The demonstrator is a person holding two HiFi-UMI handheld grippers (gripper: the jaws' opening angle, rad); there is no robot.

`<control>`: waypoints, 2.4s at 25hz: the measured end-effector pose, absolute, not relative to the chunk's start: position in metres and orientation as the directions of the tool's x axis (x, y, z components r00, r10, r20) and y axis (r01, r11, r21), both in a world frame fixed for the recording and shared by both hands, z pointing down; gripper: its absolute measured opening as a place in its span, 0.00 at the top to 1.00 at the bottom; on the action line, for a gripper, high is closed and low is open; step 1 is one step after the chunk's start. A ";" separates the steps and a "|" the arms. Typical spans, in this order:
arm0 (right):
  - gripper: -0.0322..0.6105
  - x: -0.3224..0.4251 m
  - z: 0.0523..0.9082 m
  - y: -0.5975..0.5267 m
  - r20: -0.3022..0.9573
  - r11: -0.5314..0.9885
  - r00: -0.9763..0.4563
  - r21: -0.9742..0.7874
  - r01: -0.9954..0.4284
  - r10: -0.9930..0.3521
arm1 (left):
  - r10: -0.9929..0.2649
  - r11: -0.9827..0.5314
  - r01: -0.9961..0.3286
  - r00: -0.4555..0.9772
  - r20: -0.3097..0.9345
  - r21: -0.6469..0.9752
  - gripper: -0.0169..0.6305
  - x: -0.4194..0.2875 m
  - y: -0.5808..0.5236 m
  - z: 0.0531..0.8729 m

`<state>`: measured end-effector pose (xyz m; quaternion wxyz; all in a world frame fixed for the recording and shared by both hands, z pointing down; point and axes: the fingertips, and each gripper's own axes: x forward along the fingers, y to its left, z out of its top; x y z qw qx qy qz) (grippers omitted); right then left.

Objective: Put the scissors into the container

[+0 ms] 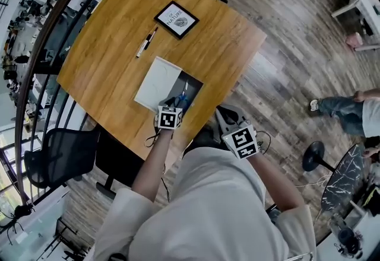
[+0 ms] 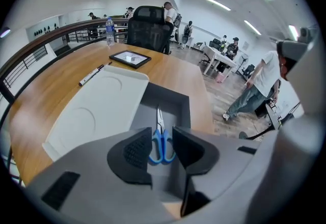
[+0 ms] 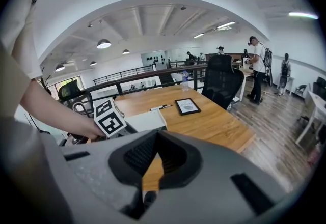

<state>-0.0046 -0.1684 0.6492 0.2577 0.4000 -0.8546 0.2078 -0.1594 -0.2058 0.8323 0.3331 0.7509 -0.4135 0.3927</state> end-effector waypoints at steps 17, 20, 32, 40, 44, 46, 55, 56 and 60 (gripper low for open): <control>0.95 -0.010 0.616 -0.174 0.542 0.691 -0.607 -0.065 -0.720 -0.581 | -0.581 -0.352 -0.914 0.382 0.719 0.202 0.84 -0.173 -0.173 0.725; 0.95 -0.007 0.609 -0.176 0.526 0.724 -0.639 -0.062 -0.687 -0.561 | -0.622 -0.325 -0.924 0.369 0.691 0.201 0.84 -0.169 -0.163 0.703; 0.95 0.034 0.579 -0.163 0.465 0.820 -0.745 -0.069 -0.569 -0.478 | -0.760 -0.125 -0.971 0.225 0.610 0.202 0.90 -0.138 -0.113 0.646; 0.95 0.050 0.553 -0.150 0.413 0.858 -0.802 -0.088 -0.506 -0.431 | -0.846 -0.008 -0.984 0.103 0.523 0.179 0.96 -0.131 -0.060 0.596; 0.95 0.046 0.547 -0.149 0.384 0.877 -0.827 -0.082 -0.473 -0.410 | -0.878 0.071 -0.981 0.026 0.479 0.183 0.98 -0.139 -0.030 0.578; 0.95 0.044 0.541 -0.147 0.372 0.882 -0.834 -0.076 -0.466 -0.408 | -0.890 0.097 -0.978 -0.004 0.455 0.182 0.98 -0.144 -0.015 0.567; 0.95 0.032 0.501 -0.125 0.301 0.882 -0.845 -0.027 -0.471 -0.442 | -0.940 0.111 -0.983 -0.055 0.336 0.148 0.98 -0.186 0.027 0.514; 0.95 0.030 0.496 -0.122 0.295 0.879 -0.844 -0.022 -0.476 -0.449 | -0.945 0.104 -0.984 -0.051 0.324 0.148 0.98 -0.190 0.030 0.508; 0.95 0.022 0.476 -0.110 0.251 0.878 -0.849 0.008 -0.478 -0.464 | -0.959 0.079 -0.987 -0.038 0.279 0.137 0.98 -0.203 0.043 0.487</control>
